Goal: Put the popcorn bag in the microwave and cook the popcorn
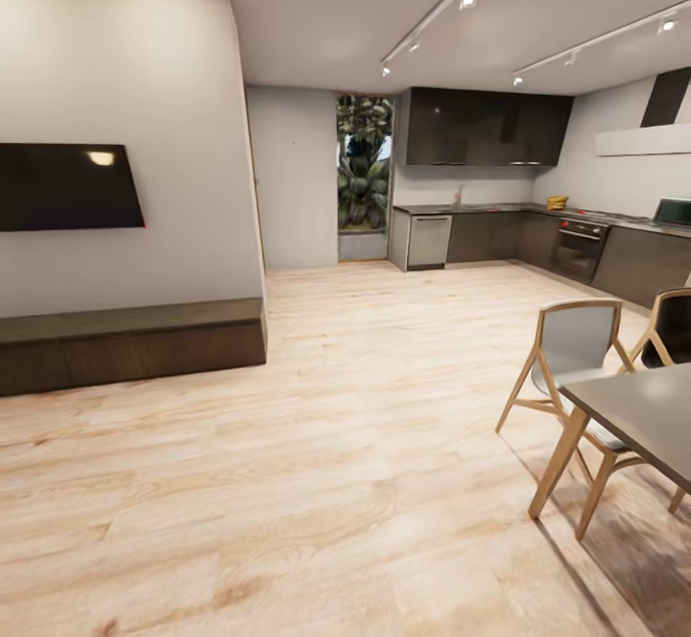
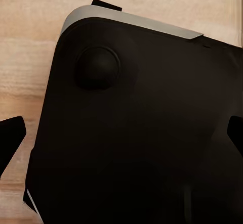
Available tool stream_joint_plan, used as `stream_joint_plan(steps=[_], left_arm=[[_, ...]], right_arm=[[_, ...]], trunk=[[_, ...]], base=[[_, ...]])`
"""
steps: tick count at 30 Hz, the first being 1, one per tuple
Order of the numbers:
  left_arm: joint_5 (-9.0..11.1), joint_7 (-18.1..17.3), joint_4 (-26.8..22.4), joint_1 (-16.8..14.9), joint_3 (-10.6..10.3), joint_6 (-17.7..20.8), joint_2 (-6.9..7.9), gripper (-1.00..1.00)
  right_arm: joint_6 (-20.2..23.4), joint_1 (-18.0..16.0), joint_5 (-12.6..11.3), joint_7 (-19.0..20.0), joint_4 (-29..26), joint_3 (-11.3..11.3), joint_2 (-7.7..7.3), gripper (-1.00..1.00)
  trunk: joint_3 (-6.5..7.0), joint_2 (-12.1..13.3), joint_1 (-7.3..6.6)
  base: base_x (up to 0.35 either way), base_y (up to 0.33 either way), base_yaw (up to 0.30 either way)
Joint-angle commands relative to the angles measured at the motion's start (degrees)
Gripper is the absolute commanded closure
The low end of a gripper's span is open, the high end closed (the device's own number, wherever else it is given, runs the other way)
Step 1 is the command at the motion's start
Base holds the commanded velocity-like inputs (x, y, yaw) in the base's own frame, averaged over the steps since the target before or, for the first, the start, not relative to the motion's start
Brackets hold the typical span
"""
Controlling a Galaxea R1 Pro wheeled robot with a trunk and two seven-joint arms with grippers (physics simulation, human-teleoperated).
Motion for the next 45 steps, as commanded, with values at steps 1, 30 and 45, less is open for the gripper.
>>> stream_joint_plan(steps=[1, 30, 45], left_arm=[[0.2, 0.0, 0.0, 0.0, 0.0, -0.1, -0.01, -1.0], [-0.2, 0.0, 0.1, 0.0, -0.4, -0.1, -0.07, -1.0], [-0.2, 0.0, 0.1, 0.0, -0.4, -0.2, -0.07, -1.0]], right_arm=[[-0.1, 0.0, 0.3, -0.1, 0.0, 0.3, 0.03, -1.0], [-0.1, 0.0, 0.3, -0.1, 0.0, 0.3, 0.07, -1.0], [-0.1, 0.0, 0.3, 0.0, 0.0, 0.3, 0.07, -1.0]], trunk=[[-0.05, 0.0, 0.03], [-0.05, 0.0, 0.03], [-0.05, 0.0, 0.03]], base=[[0.326, 0.0, 0.0], [0.326, 0.0, 0.0], [0.326, 0.0, 0.0]])
